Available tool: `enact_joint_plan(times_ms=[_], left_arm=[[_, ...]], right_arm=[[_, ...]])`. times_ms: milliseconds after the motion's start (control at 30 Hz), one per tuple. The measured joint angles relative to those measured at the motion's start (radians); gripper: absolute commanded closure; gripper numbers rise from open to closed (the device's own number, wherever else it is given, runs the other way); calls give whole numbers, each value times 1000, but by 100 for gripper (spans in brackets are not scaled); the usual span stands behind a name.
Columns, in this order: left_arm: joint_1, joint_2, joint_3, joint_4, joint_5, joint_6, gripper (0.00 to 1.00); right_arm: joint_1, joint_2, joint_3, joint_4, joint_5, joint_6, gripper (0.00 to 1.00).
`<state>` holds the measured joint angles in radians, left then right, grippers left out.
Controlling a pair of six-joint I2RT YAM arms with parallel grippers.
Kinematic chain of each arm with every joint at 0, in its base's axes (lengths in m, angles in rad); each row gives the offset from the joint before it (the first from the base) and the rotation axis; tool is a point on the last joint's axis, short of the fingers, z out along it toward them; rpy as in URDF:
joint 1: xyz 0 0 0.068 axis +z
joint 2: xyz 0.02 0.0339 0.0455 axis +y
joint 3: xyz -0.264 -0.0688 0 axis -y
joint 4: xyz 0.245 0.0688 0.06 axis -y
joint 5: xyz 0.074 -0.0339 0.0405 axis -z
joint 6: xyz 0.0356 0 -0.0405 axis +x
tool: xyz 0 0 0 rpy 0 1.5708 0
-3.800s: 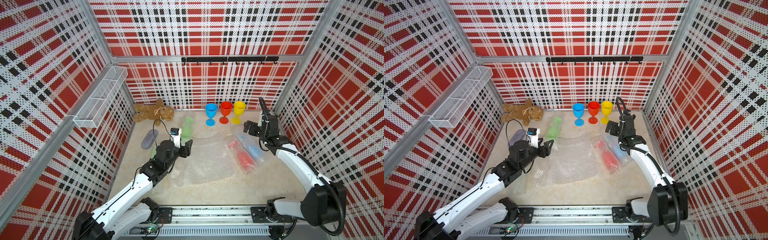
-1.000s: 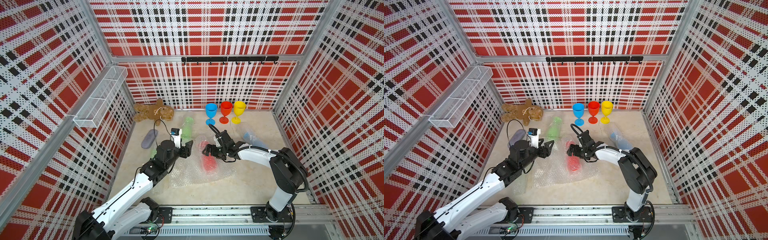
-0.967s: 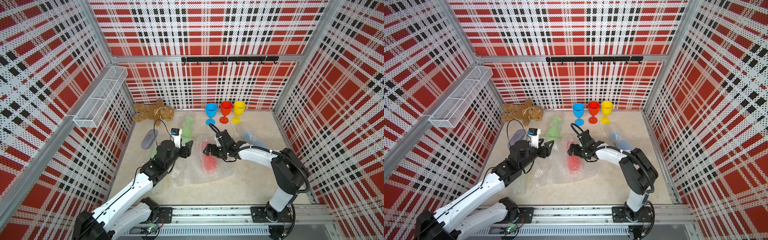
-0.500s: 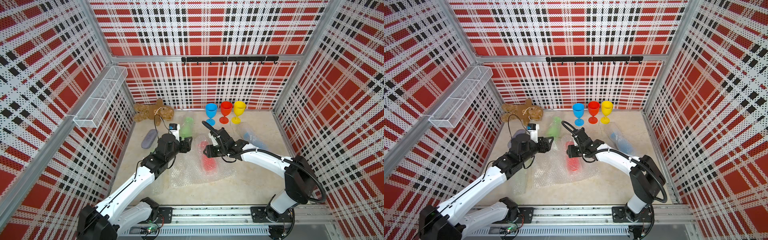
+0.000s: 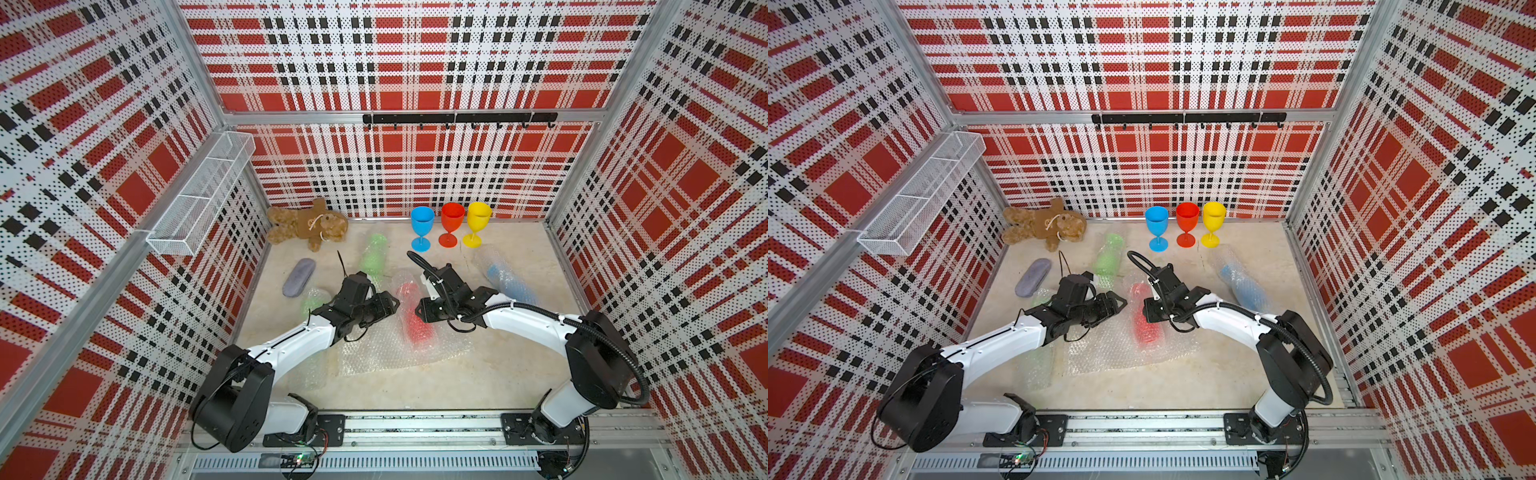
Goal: Unpack wine glasses from bubble wrap
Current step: Place the bubble wrap at the center of the board, then unwrap the bubble wrap.
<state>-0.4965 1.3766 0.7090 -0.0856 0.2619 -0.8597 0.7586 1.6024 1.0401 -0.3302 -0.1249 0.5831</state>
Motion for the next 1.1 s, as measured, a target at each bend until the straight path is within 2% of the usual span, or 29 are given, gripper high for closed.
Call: enact_joint_plan(times_ms=[333,600,900,1100], left_arm=[[8,160,65,22,-7,-35,34],[45,215,85,63,-7,-35,39],[41,275,119,76,-12,-30,42],[37,307,124,76,-15,-30,54]], right_arm=[[-9,-26,-45,53,-4,0,73],[-15,-30,-55,67,-10,-3,74],[-19,-39,-66,74,-15,-3,73],[-19,-39,-66,74,-18,-3,73]])
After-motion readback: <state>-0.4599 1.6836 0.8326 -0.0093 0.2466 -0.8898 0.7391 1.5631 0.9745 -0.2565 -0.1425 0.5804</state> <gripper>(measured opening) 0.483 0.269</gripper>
